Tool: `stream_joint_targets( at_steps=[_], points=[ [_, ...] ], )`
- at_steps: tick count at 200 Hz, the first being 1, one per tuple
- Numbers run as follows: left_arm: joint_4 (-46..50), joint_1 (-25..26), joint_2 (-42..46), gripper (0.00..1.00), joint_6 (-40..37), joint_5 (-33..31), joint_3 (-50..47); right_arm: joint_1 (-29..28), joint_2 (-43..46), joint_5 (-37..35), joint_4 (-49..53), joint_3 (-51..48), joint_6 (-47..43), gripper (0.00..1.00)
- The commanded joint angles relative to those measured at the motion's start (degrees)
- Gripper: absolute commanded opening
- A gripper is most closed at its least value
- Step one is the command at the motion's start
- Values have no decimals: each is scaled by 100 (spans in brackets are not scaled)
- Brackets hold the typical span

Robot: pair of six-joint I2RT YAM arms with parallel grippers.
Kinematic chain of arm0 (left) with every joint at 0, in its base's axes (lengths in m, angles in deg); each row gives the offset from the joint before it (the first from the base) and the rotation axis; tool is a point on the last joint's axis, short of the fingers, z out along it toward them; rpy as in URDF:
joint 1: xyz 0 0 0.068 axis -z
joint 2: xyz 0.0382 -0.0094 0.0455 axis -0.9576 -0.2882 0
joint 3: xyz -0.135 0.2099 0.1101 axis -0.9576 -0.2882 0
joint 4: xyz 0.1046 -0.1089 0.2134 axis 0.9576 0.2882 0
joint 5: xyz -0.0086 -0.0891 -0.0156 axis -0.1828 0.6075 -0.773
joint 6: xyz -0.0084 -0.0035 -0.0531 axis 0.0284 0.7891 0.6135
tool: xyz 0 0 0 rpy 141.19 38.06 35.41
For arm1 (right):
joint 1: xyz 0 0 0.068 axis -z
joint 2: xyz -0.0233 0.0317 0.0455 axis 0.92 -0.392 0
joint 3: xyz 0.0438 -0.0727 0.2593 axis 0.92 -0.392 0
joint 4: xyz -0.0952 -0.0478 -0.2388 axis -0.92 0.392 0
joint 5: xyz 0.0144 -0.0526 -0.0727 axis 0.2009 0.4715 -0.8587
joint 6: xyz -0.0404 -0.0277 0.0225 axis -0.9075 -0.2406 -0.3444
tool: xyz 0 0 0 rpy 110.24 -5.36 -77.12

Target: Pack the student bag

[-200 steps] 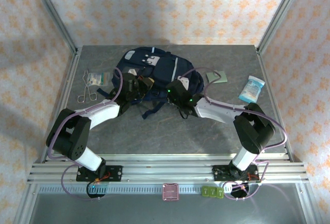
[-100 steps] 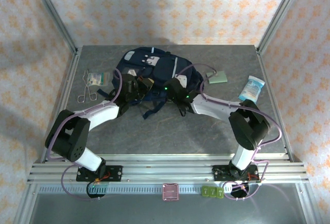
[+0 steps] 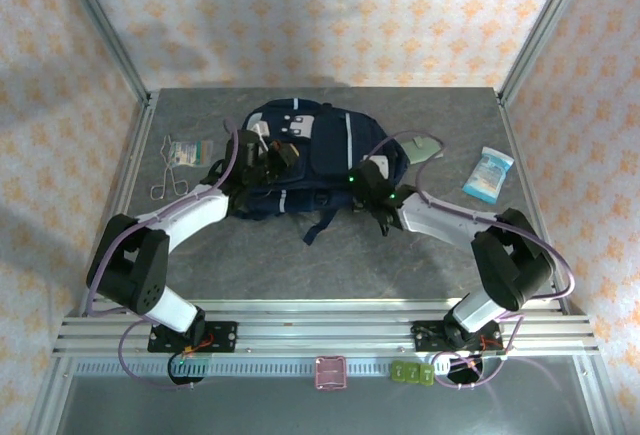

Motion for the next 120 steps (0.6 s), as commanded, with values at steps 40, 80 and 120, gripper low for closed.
stream_joint_targets(
  at_steps=[40, 80, 120],
  points=[
    [702, 175, 300, 36, -267, -513, -106, -529, 173, 1446, -613, 93, 113, 0],
    [977, 611, 1296, 43, 315, -1250, -1315, -714, -351, 1766, -842, 378, 111, 0],
    [-122, 717, 1132, 38, 899, -1449, -2263, -727, -527, 1813, -874, 483, 157, 0]
  ],
)
